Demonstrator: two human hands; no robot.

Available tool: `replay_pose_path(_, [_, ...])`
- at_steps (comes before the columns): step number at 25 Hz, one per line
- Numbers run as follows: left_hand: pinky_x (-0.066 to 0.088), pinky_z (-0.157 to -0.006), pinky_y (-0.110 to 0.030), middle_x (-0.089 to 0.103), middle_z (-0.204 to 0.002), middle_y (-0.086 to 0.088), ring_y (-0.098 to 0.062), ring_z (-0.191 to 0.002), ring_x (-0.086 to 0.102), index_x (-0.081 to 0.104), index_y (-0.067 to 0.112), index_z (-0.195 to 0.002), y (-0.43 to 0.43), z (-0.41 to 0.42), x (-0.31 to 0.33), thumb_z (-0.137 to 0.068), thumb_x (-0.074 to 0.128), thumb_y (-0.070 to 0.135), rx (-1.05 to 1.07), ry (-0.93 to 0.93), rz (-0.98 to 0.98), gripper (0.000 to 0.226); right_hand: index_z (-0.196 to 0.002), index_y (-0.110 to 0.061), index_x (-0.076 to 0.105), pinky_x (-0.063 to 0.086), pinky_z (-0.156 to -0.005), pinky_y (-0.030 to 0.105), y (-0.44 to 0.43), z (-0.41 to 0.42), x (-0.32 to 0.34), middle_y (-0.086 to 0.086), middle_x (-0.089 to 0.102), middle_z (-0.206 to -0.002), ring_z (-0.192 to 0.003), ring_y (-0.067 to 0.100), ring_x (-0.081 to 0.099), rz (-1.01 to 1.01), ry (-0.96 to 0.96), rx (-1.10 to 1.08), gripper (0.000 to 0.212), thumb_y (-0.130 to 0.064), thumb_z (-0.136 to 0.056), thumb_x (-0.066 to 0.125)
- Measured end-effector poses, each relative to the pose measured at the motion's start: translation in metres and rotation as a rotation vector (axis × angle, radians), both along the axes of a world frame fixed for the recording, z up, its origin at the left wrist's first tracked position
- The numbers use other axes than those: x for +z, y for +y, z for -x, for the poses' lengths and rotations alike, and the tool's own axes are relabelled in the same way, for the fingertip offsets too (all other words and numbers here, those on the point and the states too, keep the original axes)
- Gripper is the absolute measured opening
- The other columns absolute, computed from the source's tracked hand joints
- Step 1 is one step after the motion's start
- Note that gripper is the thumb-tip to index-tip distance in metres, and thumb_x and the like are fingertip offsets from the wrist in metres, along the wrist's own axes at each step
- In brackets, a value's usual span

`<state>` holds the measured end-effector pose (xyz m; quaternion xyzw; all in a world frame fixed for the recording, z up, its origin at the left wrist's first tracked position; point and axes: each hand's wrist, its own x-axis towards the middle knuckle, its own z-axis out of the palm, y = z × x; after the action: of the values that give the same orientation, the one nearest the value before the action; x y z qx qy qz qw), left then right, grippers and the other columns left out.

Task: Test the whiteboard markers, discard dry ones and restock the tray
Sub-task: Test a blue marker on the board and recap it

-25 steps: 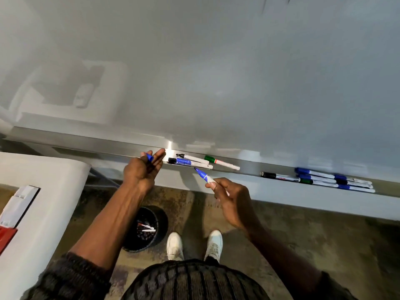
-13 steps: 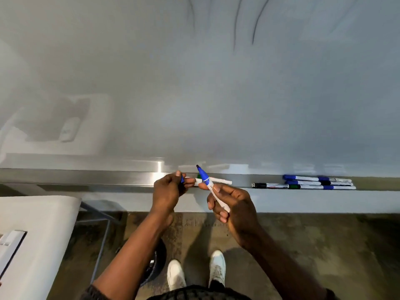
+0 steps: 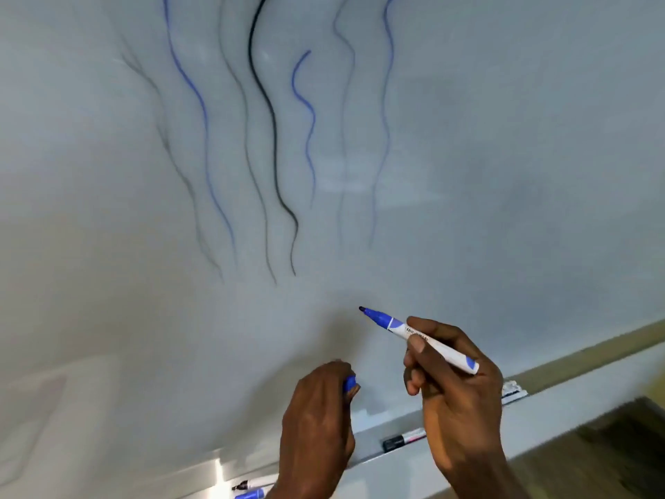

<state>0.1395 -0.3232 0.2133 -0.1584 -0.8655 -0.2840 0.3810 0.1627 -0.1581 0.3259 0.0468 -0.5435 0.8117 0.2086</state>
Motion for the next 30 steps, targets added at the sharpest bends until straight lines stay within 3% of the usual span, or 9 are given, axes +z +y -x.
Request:
replay_pose_path(1, [0.054,-0.103,-0.03,0.075,-0.131,-0.002,-0.021,-0.121,0.067,0.073,0.016,-0.124,0.006,0.011,0.013,-0.101,0.066,0.019,-0.007,0.089,0.057,0.025,-0.101,-0.008,0.081,0.048,-0.049,0.029,0.008,0.006,0.017,0.019,0.065,-0.071,-0.055,0.026,0.055,-0.004,0.066,-0.021,0.057,-0.047,-0.064,0.096])
replay_pose_path(3, [0.052,-0.114,-0.032,0.067,-0.148,-0.009,-0.02,-0.142,0.059,0.076,0.005,-0.128,0.015,0.028,0.037,-0.098,0.075,0.008,0.018,0.172,0.148,0.03,-0.101,-0.007,0.081,0.048,-0.05,0.03,0.02,0.022,0.05,0.018,0.069,-0.074,-0.057,0.028,0.059,-0.018,0.176,-0.096,0.032,-0.027,-0.078,0.088])
replay_pose_path(6, [0.054,-0.113,-0.039,0.058,-0.156,-0.013,-0.024,-0.147,0.056,0.072,0.0,-0.134,0.029,0.051,0.07,-0.094,0.077,-0.001,0.07,0.233,0.144,0.04,-0.114,-0.003,0.078,0.053,-0.055,0.031,0.042,0.048,0.112,0.015,0.078,-0.086,-0.068,0.032,0.07,-0.094,0.377,-0.185,0.022,-0.003,-0.093,0.073])
replay_pose_path(9, [0.052,-0.112,-0.041,0.059,-0.155,-0.015,-0.027,-0.145,0.058,0.075,-0.003,-0.128,0.033,0.065,0.084,-0.097,0.072,0.005,0.144,0.298,0.158,0.032,-0.123,-0.011,0.075,0.058,-0.063,0.034,0.056,0.079,0.166,0.006,0.081,-0.094,-0.074,0.027,0.075,-0.239,0.536,-0.295,0.023,-0.012,-0.1,0.07])
replay_pose_path(12, [0.053,-0.109,-0.042,0.062,-0.151,-0.016,-0.029,-0.142,0.06,0.079,-0.003,-0.119,0.036,0.069,0.079,-0.098,0.071,0.006,0.208,0.36,0.206,0.024,-0.125,-0.017,0.075,0.061,-0.065,0.049,0.065,0.111,0.199,0.001,0.081,-0.102,-0.078,0.023,0.075,-0.364,0.658,-0.391,0.025,-0.02,-0.101,0.071])
replay_pose_path(17, [0.051,-0.108,-0.041,0.065,-0.147,-0.016,-0.031,-0.138,0.063,0.082,-0.001,-0.111,0.032,0.076,0.083,-0.101,0.063,0.013,0.264,0.387,0.306,0.025,-0.126,-0.014,0.075,0.06,-0.069,0.048,0.063,0.148,0.232,-0.003,0.08,-0.108,-0.083,0.021,0.075,-0.445,0.79,-0.545,0.031,-0.03,-0.101,0.065])
replay_pose_path(24, [0.047,-0.112,-0.039,0.065,-0.147,-0.017,-0.033,-0.137,0.063,0.083,0.0,-0.108,0.026,0.081,0.082,-0.1,0.061,0.013,0.281,0.408,0.365,0.026,-0.126,-0.014,0.075,0.057,-0.063,0.049,0.049,0.161,0.229,0.001,0.079,-0.096,-0.074,0.023,0.07,-0.535,0.808,-0.631,0.033,-0.032,-0.101,0.063])
replay_pose_path(30, [0.045,-0.114,-0.038,0.065,-0.147,-0.016,-0.032,-0.137,0.063,0.083,0.001,-0.11,0.024,0.081,0.081,-0.107,0.055,0.017,0.26,0.417,0.345,0.032,-0.12,-0.012,0.077,0.056,-0.064,0.043,0.054,0.148,0.196,0.0,0.077,-0.093,-0.078,0.02,0.07,-0.687,0.822,-0.724,0.026,-0.022,-0.098,0.067])
